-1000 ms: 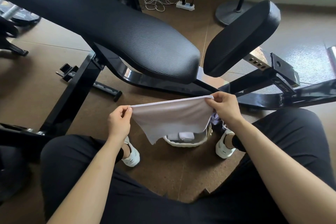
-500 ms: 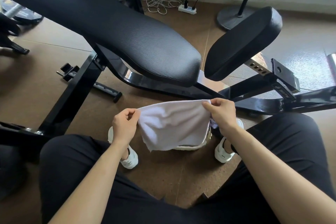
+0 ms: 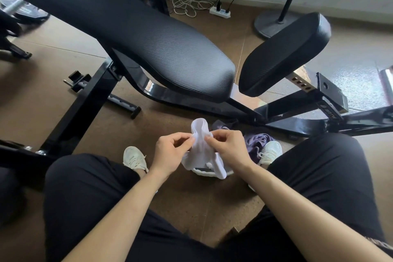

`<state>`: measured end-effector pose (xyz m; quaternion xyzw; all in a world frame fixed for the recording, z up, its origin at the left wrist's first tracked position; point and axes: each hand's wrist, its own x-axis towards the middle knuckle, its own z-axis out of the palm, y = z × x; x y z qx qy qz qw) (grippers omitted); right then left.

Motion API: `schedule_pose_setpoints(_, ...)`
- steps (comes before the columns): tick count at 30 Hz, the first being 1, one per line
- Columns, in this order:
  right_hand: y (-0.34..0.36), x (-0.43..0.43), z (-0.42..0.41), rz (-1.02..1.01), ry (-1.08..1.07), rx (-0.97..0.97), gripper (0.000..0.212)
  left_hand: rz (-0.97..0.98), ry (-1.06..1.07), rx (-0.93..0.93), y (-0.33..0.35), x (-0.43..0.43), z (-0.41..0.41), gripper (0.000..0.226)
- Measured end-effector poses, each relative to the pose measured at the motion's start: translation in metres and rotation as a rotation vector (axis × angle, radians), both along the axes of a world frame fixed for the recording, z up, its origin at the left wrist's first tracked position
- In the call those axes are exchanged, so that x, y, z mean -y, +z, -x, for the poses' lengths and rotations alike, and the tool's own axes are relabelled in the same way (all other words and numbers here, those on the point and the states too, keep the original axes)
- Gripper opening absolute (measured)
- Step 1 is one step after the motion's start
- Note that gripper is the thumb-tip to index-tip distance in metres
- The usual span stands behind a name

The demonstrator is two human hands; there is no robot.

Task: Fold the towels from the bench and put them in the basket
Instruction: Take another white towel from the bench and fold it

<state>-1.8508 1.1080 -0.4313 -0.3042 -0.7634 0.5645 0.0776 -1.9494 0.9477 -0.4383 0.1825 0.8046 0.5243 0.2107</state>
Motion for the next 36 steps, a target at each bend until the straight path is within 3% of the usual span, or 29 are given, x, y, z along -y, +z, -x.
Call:
schedule_pose_setpoints(4,-0.002,0.010,0.001,-0.003,0.063,-0.024,0.013,0.024,-0.021,-0.028,0.000,-0.004,-0.003,0.021)
schedule_pose_setpoints(9,-0.005,0.012,0.002,0.010,0.090,-0.017,0.025,0.054,0.004,-0.076,-0.001,-0.003,-0.004,0.025)
schedule_pose_setpoints(16,-0.008,0.010,0.002,-0.037,0.093,-0.064,0.024,-0.008,-0.066,-0.068,0.004,-0.001,-0.006,0.035)
schedule_pose_setpoints(20,-0.007,0.008,0.002,0.036,0.113,-0.067,0.021,-0.009,0.000,-0.122,0.003,-0.001,-0.002,0.021)
schedule_pose_setpoints(24,-0.008,-0.002,0.004,-0.056,0.107,-0.054,0.020,-0.007,-0.028,-0.111,0.006,0.004,0.002,0.006)
schedule_pose_setpoints(26,-0.008,-0.013,0.006,-0.057,0.066,-0.018,0.031,-0.019,-0.052,-0.089,0.007,0.008,0.004,0.012)
schedule_pose_setpoints(28,-0.010,-0.023,0.009,0.008,0.077,0.060,0.058,-0.035,-0.075,-0.063,0.008,0.013,0.007,0.015)
schedule_pose_setpoints(30,-0.013,-0.031,0.013,0.109,0.146,0.146,0.086,-0.042,-0.106,-0.047,0.008,0.019,0.009,0.014)
schedule_pose_setpoints(32,-0.016,-0.034,0.018,0.209,0.231,0.182,0.099,-0.068,-0.117,-0.025,0.009,0.025,0.012,0.014)
schedule_pose_setpoints(34,-0.016,-0.034,0.020,0.260,0.300,0.171,0.088,-0.104,-0.117,-0.014,0.012,0.031,0.013,0.014)
schedule_pose_setpoints(36,-0.013,-0.031,0.022,0.237,0.318,0.120,0.052,-0.123,-0.114,-0.029,0.016,0.036,0.015,0.013)
